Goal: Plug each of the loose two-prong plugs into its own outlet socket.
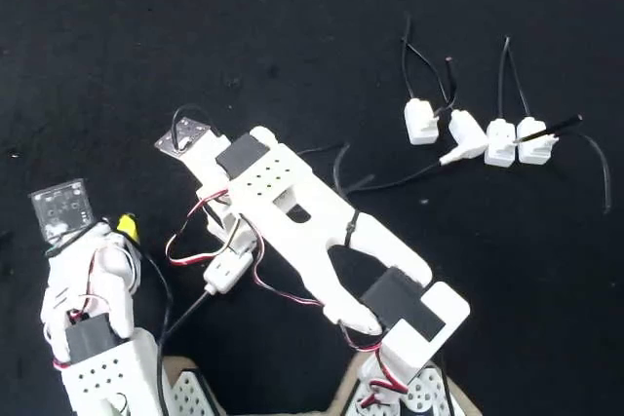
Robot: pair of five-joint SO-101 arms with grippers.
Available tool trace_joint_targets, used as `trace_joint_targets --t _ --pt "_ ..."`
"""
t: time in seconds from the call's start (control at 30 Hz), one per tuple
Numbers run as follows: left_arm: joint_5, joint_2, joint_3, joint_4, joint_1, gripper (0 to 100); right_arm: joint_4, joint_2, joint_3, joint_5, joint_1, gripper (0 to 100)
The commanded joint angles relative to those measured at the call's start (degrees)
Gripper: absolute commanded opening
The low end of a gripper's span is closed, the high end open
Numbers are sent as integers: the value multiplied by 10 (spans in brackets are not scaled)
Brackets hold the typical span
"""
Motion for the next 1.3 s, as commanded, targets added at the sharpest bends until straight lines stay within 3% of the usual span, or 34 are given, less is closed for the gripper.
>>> trace_joint_targets --t 0.0,0.37,0.57,1.27 --pt "14 -4 11 -11 -5 202 -17 -36 -1 -31 -10 11" --pt "13 -2 11 -8 9 202 40 -32 -44 -32 -12 11" --pt "12 -2 11 -8 9 202 140 51 -152 -33 -12 11" --pt "12 -2 11 -8 8 202 147 119 -216 -32 -47 11"
